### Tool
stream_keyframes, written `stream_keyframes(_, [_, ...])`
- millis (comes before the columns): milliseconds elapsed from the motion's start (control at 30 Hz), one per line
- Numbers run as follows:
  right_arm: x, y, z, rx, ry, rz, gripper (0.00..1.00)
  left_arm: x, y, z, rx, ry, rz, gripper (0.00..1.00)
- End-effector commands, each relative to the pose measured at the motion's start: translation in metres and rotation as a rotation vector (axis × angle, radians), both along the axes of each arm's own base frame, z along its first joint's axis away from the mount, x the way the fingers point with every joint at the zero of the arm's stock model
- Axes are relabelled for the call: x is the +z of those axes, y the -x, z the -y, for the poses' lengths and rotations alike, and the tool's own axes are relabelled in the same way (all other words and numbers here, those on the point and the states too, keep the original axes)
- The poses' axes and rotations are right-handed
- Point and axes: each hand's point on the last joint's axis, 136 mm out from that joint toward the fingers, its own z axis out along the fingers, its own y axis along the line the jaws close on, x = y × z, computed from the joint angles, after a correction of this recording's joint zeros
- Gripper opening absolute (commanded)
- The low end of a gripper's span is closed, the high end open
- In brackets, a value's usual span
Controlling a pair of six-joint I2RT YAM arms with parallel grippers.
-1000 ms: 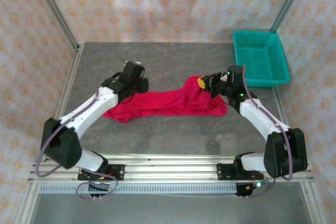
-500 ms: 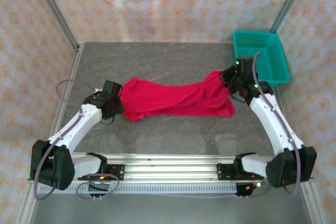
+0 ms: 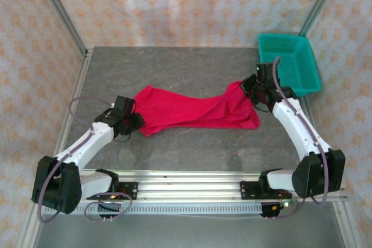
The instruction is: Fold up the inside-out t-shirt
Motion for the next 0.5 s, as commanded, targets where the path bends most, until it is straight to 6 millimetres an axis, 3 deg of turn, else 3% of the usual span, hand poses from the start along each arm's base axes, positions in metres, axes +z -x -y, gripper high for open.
stream_keyframes(0, [0.007,-0.007,-0.001,0.001,-0.006,0.03,0.0,-0.006,-0.011,0.012,-0.029,0.014,0.012,0.42])
stream_keyframes(100, [0.008,-0.007,-0.001,0.004,-0.008,0.031,0.0,-0.016,-0.015,0.015,-0.028,0.009,-0.007,0.33])
stream_keyframes(167, [0.007,-0.006,-0.001,0.005,-0.005,0.027,0.0,-0.021,-0.017,0.012,-0.021,-0.009,-0.025,0.2])
stream_keyframes(233, [0.008,-0.007,-0.001,0.005,-0.01,0.026,0.0,-0.018,-0.017,0.004,-0.01,-0.06,-0.04,0.0])
stream_keyframes(267, [0.011,-0.008,0.0,0.006,-0.017,0.029,0.0,-0.011,-0.018,-0.003,0.004,-0.091,-0.04,0.0])
stream_keyframes(367, [0.045,-0.022,0.009,0.002,-0.09,0.079,0.0,0.051,-0.036,-0.034,0.074,-0.15,0.05,0.0])
stream_keyframes(467, [0.103,-0.039,0.028,-0.012,-0.166,0.165,0.0,0.156,-0.06,-0.08,0.23,-0.115,0.276,0.0])
